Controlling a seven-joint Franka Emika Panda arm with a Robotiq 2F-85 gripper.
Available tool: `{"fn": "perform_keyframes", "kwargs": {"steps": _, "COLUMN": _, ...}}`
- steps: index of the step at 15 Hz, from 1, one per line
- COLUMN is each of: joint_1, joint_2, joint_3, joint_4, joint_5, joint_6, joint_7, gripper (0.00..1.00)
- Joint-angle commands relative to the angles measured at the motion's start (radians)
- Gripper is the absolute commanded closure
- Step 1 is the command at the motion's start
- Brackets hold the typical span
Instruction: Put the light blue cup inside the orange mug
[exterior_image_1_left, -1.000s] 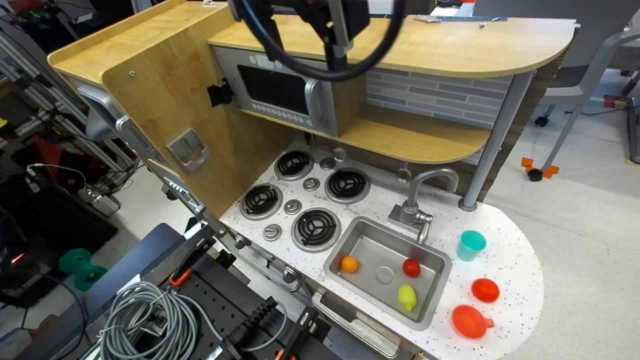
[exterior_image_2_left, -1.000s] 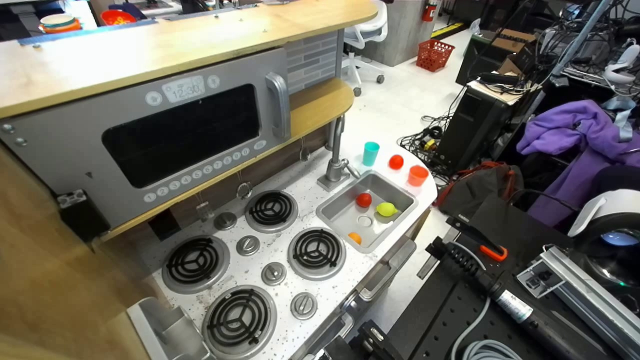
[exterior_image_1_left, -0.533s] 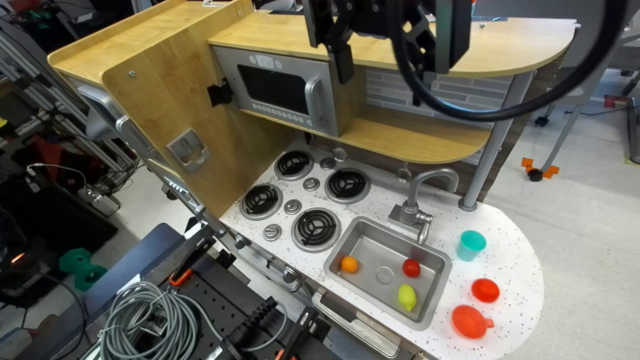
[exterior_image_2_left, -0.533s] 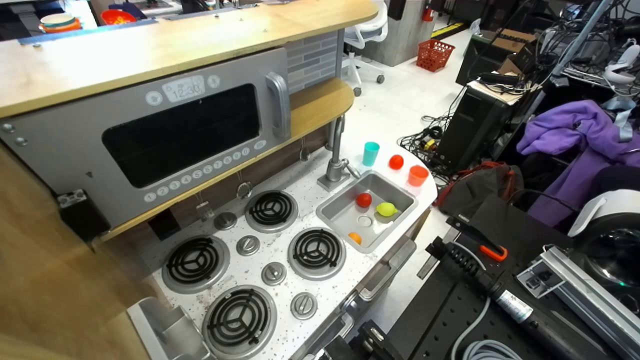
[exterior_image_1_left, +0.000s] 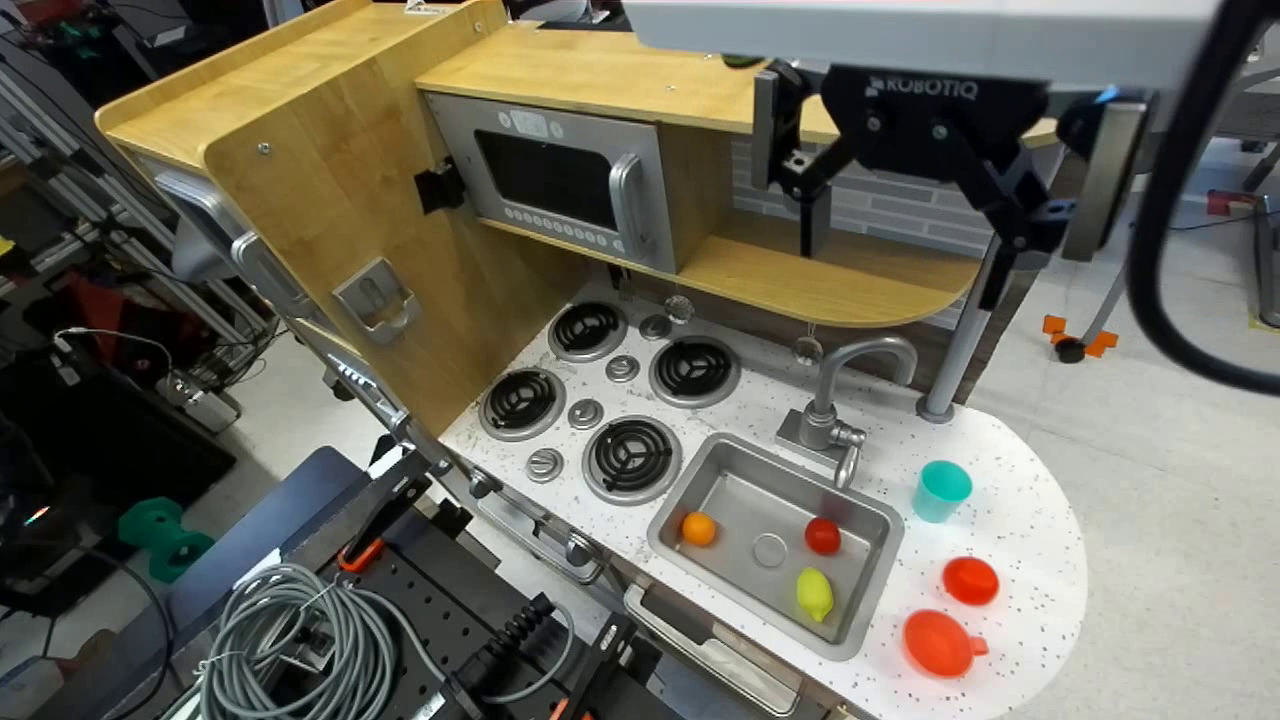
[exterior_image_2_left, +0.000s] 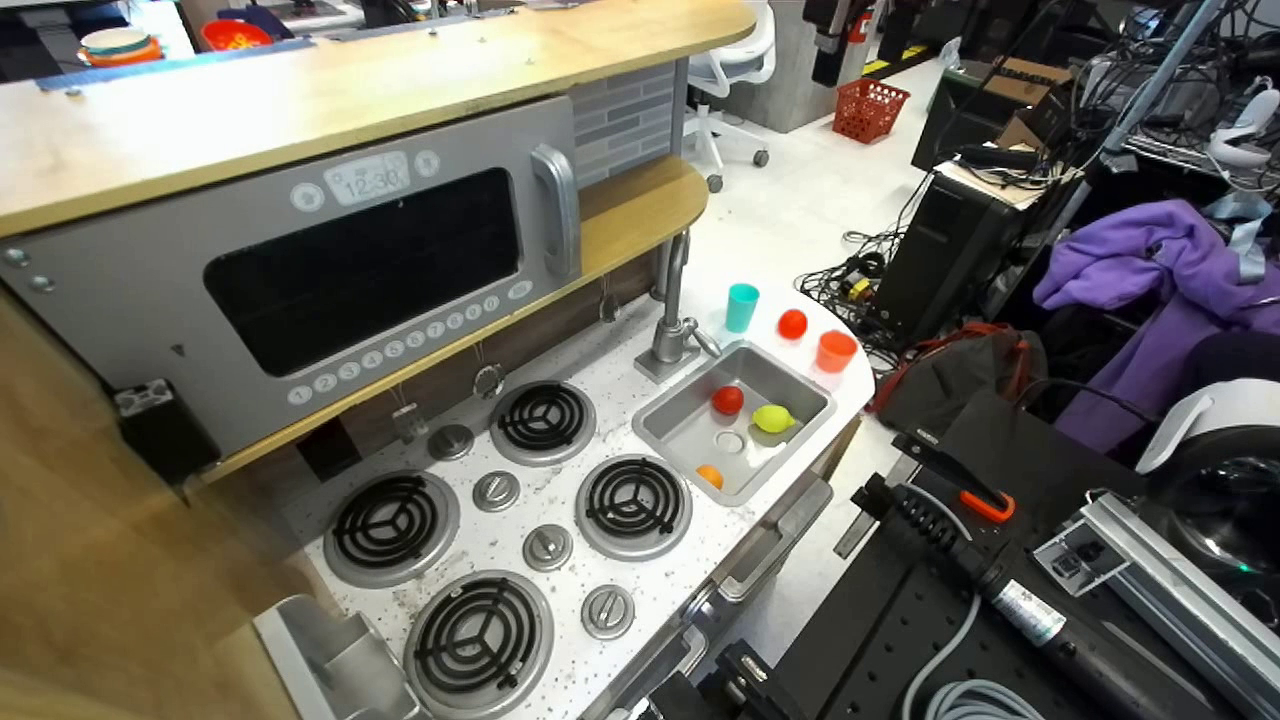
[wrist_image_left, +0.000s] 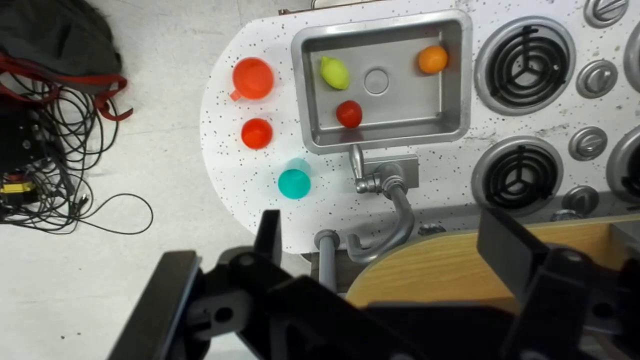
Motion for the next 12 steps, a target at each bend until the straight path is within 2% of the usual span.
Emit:
{"fn": "perform_keyframes", "kwargs": {"steps": 1, "joint_1": -0.044, "joint_2": 0.123, "joint_3": 0.002, "joint_4": 0.086, "joint_5": 0.027, "joint_6": 0.038, "joint_7": -0.100, "gripper": 0.00}}
{"fn": "perform_keyframes", "kwargs": {"steps": 7, "joint_1": -0.123, "joint_2": 0.316, "joint_3": 0.026, "joint_4": 0.189, "joint_5": 0.033, "joint_6": 0.138, "joint_7": -0.207, "gripper": 0.00}}
{"fn": "perform_keyframes", "kwargs": {"steps": 10, "joint_1": -0.175, "joint_2": 0.418, "joint_3": 0.052, "joint_4": 0.276, "joint_5": 0.052, "joint_6": 0.144, "joint_7": -0.258, "gripper": 0.00}}
{"fn": "perform_keyframes", "kwargs": {"steps": 12, "joint_1": -0.192, "joint_2": 0.488, "joint_3": 0.054, "joint_4": 0.338, "joint_5": 0.051, "joint_6": 0.155, "joint_7": -0.247, "gripper": 0.00}}
